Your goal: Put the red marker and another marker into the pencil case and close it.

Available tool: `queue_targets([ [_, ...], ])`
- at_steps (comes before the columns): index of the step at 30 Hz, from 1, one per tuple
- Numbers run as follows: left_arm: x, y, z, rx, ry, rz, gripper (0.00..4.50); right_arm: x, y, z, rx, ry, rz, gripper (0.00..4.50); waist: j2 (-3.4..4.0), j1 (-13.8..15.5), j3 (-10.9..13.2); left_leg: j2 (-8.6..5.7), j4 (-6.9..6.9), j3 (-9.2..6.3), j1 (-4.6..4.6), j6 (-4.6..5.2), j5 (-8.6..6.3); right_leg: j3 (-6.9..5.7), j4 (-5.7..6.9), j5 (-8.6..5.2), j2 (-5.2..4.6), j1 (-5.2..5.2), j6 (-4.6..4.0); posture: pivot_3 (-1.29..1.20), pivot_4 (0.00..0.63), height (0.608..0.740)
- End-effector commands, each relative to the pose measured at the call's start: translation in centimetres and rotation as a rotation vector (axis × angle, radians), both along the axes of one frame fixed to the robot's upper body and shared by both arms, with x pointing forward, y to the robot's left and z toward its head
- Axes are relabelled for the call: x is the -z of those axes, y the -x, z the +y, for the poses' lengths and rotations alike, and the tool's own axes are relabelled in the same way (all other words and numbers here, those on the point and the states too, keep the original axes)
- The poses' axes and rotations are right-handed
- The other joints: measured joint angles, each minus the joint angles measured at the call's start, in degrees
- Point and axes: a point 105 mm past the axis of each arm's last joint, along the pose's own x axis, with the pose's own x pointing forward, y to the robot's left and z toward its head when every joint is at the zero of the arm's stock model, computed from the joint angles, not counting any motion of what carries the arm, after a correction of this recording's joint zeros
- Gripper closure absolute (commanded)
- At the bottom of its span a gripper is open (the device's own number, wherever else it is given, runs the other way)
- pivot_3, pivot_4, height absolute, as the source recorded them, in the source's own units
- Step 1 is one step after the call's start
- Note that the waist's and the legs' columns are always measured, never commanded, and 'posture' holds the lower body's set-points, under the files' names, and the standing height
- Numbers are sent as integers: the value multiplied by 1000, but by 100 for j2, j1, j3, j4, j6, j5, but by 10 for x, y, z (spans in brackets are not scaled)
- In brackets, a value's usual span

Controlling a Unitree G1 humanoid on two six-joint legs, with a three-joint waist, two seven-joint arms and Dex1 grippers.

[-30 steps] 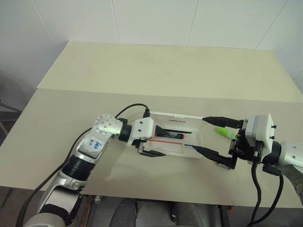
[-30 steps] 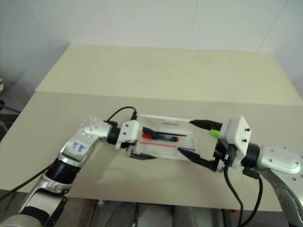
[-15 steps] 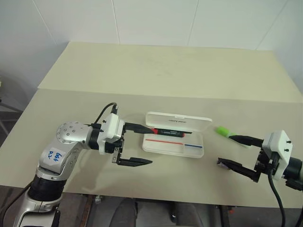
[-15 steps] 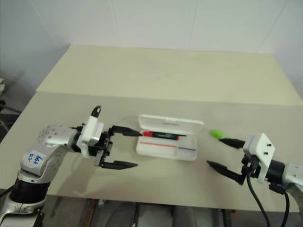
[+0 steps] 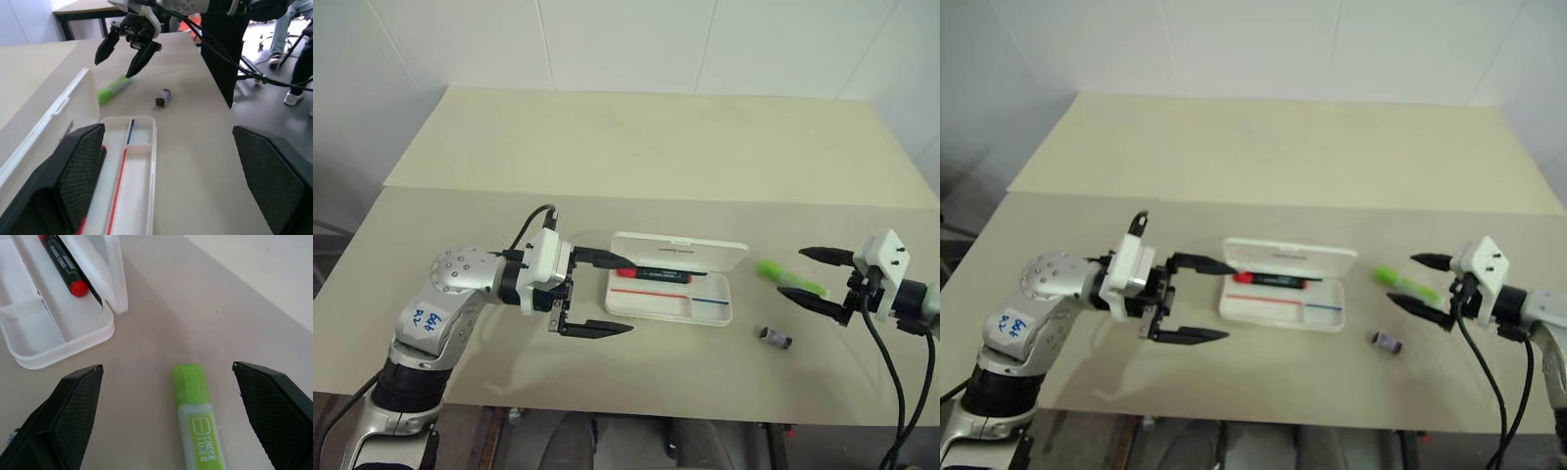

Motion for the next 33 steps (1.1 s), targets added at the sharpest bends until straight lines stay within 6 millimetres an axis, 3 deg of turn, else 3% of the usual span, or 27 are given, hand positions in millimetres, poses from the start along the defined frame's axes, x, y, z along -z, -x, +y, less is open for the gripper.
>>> queue_targets([
  [1,-9,1,-3,5,-2,-54,64,5,-8,-17,12,44,25,0,0,-10,0,0,0,6,1,0,0,5,-1,1,0,0,1,0,150,740],
  [8,-12,0,-5,-6,-3,-78,64,20,-24,-40,61,71,92,0,2,-40,1,0,2,23,10,-1,1,26,6,4,3,-3,7,0,150,740],
  [13,-14,-1,-4,-14,-4,-89,64,35,-26,-45,59,92,142,0,2,-107,1,-1,2,46,16,-2,1,49,9,9,4,-5,15,0,150,740],
  [18,-17,-2,-4,-21,-4,-102,0,47,-23,-40,21,82,183,1677,-1,-147,0,-9,9,72,25,-2,2,101,2,29,8,-1,53,0,150,740],
  [23,-18,-5,-3,-27,-6,-112,0,44,-24,-35,1,65,160,3347,-7,-157,-2,-13,28,92,34,-2,2,128,-4,41,8,10,57,0,150,740],
  [27,-17,-8,-2,-29,-13,-119,0,39,-27,-41,41,96,124,3400,-7,-152,-2,-13,26,95,43,2,6,132,-1,46,9,11,54,0,150,740],
  [33,-11,-12,2,-36,-32,-122,0,16,-21,-53,59,126,43,3400,-7,-140,-2,-16,24,107,50,1,6,146,-3,48,9,13,57,0,150,740],
])
